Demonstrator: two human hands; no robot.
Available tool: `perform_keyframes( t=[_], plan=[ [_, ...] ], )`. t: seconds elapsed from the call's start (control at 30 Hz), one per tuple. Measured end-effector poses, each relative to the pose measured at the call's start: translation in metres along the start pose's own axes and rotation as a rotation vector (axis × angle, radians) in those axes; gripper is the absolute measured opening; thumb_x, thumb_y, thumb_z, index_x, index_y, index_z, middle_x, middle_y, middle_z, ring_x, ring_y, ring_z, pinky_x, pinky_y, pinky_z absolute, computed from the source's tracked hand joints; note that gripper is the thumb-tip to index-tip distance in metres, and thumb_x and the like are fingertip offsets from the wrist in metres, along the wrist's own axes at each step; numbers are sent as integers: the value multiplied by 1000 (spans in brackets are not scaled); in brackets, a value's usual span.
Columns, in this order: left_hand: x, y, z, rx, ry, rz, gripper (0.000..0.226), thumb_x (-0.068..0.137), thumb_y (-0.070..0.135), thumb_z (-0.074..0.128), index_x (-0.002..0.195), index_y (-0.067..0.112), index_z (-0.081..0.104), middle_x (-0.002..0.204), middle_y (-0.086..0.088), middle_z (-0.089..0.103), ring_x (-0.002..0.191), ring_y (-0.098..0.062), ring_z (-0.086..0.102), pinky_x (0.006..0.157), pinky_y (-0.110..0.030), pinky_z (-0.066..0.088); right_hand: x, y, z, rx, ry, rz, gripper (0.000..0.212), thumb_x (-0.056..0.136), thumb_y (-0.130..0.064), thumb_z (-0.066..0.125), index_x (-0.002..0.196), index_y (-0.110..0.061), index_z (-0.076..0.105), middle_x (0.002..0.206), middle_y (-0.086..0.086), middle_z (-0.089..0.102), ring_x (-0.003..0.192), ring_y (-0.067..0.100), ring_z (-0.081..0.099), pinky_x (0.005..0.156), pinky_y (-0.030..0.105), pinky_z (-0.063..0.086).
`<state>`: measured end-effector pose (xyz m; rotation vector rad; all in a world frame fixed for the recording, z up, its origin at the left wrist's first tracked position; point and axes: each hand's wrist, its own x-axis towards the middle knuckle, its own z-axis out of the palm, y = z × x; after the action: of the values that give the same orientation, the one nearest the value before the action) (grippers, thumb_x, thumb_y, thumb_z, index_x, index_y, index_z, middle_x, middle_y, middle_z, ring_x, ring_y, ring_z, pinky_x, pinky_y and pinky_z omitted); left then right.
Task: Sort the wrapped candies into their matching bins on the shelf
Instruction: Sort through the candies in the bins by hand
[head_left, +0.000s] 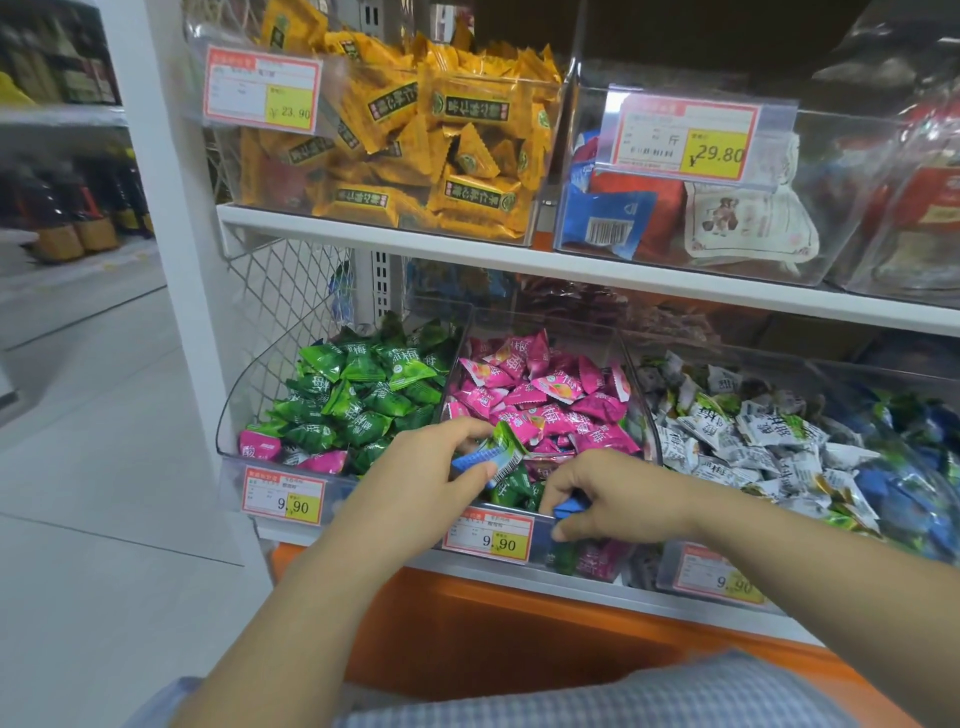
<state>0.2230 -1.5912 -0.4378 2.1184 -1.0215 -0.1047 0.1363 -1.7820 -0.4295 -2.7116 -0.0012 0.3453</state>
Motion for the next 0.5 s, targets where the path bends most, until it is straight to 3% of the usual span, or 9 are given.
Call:
perform_keyframes(
  t=[0.07,0.17,0.3,0.43,0.5],
  plan=[
    [0,0,1,11,-25,-3,40,94,31,56,133,30,51,105,13,55,76,3,51,67,-16,38,0,-1,-1,25,4,4,8,84,-20,71,91,-18,67,70,-19,54,58,-13,50,59,6,36],
    [-1,0,2,14,-63,-11,39,94,31,56,132,30,51,103,13,55,83,-3,56,76,-21,44,0,-1,-4,60,-20,13,9,82,-20,72,83,-25,65,64,-18,54,55,-11,50,59,7,37],
    [0,0,4,29,-61,-3,39,94,31,55,132,31,50,104,14,55,71,4,51,61,-4,35,4,-3,-18,57,-160,63,10,85,-25,69,82,-32,62,75,-22,61,68,-7,54,72,14,43],
    [0,-1,4,13,-60,-11,39,94,31,55,133,30,50,104,14,54,77,5,51,62,-1,34,8,-4,-24,14,-277,100,24,88,-19,66,77,-35,52,67,-28,55,58,-16,50,61,6,34],
    [-1,0,3,16,-67,-16,39,94,32,55,133,30,50,102,14,53,81,1,52,62,-2,34,8,-2,-22,-40,-296,106,26,87,-18,67,79,-34,48,74,-23,51,63,-11,48,62,12,34]
  ],
)
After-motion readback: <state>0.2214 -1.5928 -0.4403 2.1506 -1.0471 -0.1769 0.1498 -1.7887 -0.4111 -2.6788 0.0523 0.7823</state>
